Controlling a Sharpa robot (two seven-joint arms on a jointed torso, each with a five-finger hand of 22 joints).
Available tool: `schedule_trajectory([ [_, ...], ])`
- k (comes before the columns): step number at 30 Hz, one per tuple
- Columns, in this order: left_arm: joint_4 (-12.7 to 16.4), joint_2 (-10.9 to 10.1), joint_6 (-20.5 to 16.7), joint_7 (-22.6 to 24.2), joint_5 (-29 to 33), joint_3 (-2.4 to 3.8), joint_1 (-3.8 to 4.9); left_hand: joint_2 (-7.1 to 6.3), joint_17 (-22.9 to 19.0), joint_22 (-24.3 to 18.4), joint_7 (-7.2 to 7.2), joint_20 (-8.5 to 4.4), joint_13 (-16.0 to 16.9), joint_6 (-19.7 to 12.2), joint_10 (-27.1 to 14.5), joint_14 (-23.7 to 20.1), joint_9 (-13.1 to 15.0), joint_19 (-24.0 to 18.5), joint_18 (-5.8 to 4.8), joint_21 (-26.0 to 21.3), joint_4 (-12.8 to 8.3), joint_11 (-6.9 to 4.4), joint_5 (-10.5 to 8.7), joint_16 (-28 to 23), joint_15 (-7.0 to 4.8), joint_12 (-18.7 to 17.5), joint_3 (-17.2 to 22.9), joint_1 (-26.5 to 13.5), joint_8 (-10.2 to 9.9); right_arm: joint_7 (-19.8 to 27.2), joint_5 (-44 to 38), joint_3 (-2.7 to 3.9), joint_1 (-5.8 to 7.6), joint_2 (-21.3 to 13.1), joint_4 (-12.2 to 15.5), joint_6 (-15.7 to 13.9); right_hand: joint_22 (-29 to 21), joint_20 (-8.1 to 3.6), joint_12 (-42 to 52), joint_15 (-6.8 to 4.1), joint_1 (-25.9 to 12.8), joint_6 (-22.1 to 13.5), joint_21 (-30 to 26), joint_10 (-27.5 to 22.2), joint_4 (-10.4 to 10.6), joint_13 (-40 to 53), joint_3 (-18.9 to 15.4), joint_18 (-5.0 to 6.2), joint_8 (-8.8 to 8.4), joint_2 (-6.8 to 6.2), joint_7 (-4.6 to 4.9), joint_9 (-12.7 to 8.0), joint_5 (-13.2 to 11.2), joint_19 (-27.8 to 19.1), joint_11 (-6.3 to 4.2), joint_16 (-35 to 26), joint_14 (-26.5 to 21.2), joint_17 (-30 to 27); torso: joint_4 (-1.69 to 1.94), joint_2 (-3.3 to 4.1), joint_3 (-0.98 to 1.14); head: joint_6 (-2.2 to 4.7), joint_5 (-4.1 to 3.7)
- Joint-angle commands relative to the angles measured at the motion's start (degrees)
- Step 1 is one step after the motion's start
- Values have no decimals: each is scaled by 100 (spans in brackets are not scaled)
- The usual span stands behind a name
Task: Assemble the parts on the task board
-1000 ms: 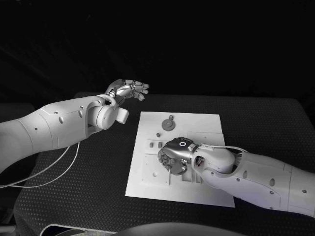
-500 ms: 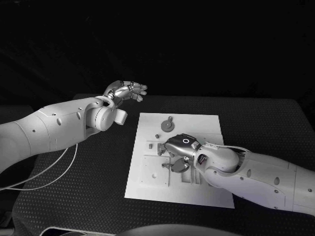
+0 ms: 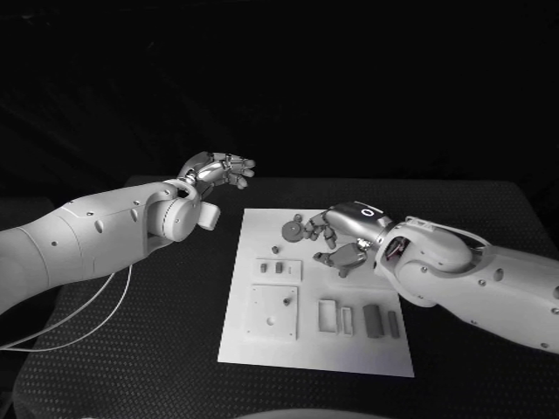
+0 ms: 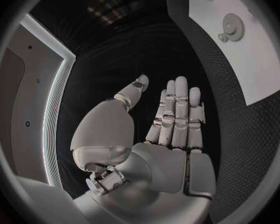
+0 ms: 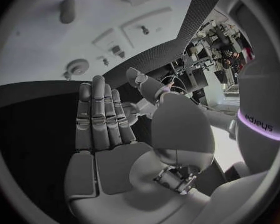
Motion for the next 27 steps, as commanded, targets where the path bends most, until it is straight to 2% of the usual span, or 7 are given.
schedule_trajectory([
  [1,-21,27,90,39,30,3,-4,24,8,9,11,-42,-9,-48,-43,25,-9,12,86,-29,-18,-7,5,-25,14,-20,-4,-29,34,-101,607,-9,79,-132,-153,646,142,-16,116,-10,-36,-31,127,-17,-21,-15,-50,0,-3,77,-9,-25,-90,18,-32,195,-33,75,-16,-13,0,71,-47],
  [5,-46,35,100,42,30,3,-17,26,9,10,11,-41,-9,-49,-43,25,-10,11,86,-30,-18,-7,5,-27,15,-20,-4,-29,36,-92,600,-9,100,-293,-304,826,136,-32,196,-9,-195,-136,252,-79,-25,-46,-303,0,-29,31,-2,-49,77,-4,-35,356,-85,98,-42,-26,8,134,-72],
  [7,-51,34,101,42,30,3,-21,27,10,10,11,-41,-9,-49,-43,25,-11,11,86,-31,-18,-7,5,-27,15,-20,-4,-29,36,-101,506,-10,99,-322,-342,912,132,-29,214,-3,-268,-172,276,-107,-25,-62,-433,0,-32,16,-12,-53,133,-35,-29,392,-117,92,-50,-28,14,138,-67],
  [11,-60,30,107,42,30,3,-30,28,11,11,11,-41,-9,-50,-44,24,-12,11,85,-31,-17,-6,5,-29,15,-19,-4,-29,37,-125,112,-22,93,-357,-378,1033,123,-12,226,23,-400,-289,297,-210,-25,-111,-709,0,-56,-40,2,-66,106,-134,2,447,-225,67,-52,-24,30,155,-94],
  [17,-60,29,106,46,30,3,-43,29,13,12,12,-40,-9,-52,-44,24,-13,10,85,-33,-18,-6,5,-31,15,-19,-4,-29,39,-258,-340,-104,24,-388,-340,1185,117,0,239,28,-422,-331,312,-280,-26,-152,-838,0,-43,-60,-25,-63,131,-184,9,499,-280,43,-42,-22,16,160,-101],
  [21,-63,28,110,45,30,3,-48,31,15,13,12,-40,-9,-53,-45,24,-15,9,85,-34,-18,-6,5,-33,16,-19,-4,-28,41,-252,-498,-167,-39,-357,-384,1165,108,0,284,18,-271,-341,319,-287,-29,-178,-793,0,-21,-48,-54,-59,135,-208,-7,546,-312,7,-28,-23,13,155,-95],
  [27,-66,30,116,47,30,3,-58,32,18,15,12,-40,-10,-55,-46,24,-17,8,85,-35,-20,-6,5,-36,16,-18,-4,-27,43,-222,-611,-206,-164,-274,-424,1198,99,8,406,-12,-134,-238,341,-203,-22,-201,-628,0,59,11,-93,-49,-71,-201,-44,625,-321,-71,-17,-21,0,123,-87],
])
